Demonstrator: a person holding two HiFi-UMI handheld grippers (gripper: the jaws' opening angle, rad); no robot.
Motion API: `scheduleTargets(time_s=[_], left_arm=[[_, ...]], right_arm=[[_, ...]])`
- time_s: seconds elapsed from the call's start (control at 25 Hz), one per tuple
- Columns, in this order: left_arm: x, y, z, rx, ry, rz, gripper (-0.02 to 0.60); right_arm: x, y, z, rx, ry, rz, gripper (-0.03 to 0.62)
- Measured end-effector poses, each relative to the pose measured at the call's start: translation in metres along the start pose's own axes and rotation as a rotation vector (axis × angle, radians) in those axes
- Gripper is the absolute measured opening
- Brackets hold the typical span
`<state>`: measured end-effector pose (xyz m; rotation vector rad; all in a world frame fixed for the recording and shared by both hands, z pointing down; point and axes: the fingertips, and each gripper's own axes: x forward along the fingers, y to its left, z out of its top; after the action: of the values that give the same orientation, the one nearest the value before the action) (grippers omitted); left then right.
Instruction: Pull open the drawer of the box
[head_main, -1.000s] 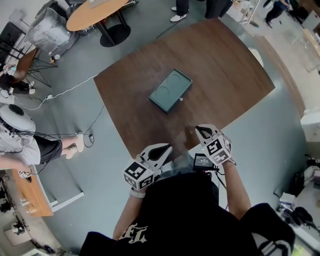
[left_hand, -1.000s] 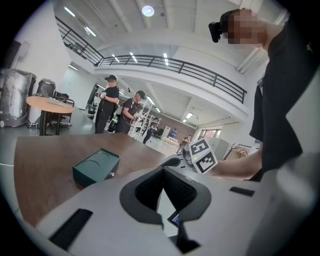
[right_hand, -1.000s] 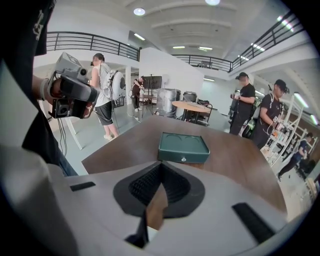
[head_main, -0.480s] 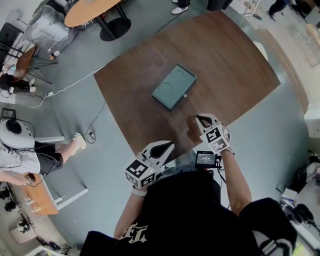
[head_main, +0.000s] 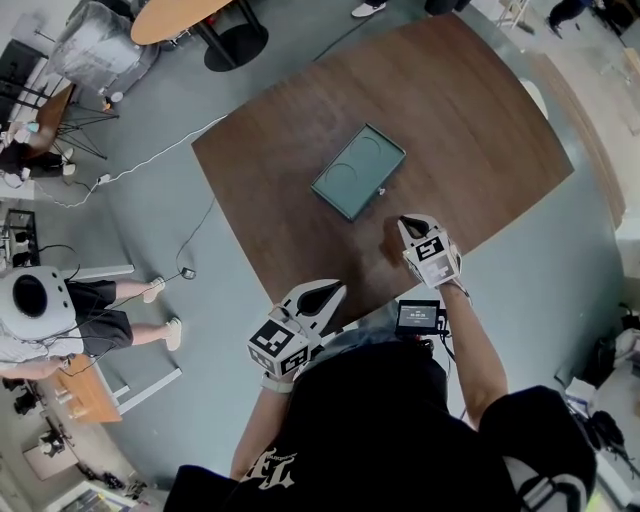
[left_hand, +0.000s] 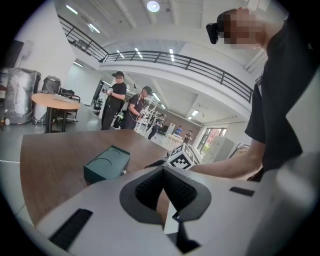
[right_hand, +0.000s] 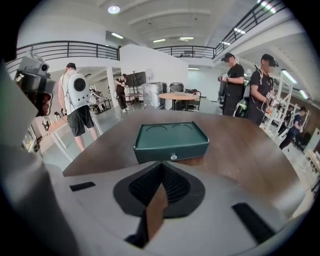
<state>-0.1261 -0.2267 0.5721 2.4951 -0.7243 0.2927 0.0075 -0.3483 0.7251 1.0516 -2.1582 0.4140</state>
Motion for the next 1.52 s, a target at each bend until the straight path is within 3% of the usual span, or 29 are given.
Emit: scheduleTargets(time_s=[0.52,0.68,1.52], left_arm=[[0.005,0.038,0.005,-0.040,0.018,0.036,0.006],[0.009,0.048,0.002,-0.060,0.029,0.039,0.006],[0.021,0.078,-0.006,-0.117,0.069,0.059,0.006]], right_arm=[[0.061,-0.022,-0.004,0.126,0.050,0.017,-0.012],[0.075,-0.022,-0.007,0.149,0.073,0.043,0.032],[0.128,-0.035,-0.012,0.137,0.113,0.067,0.069]])
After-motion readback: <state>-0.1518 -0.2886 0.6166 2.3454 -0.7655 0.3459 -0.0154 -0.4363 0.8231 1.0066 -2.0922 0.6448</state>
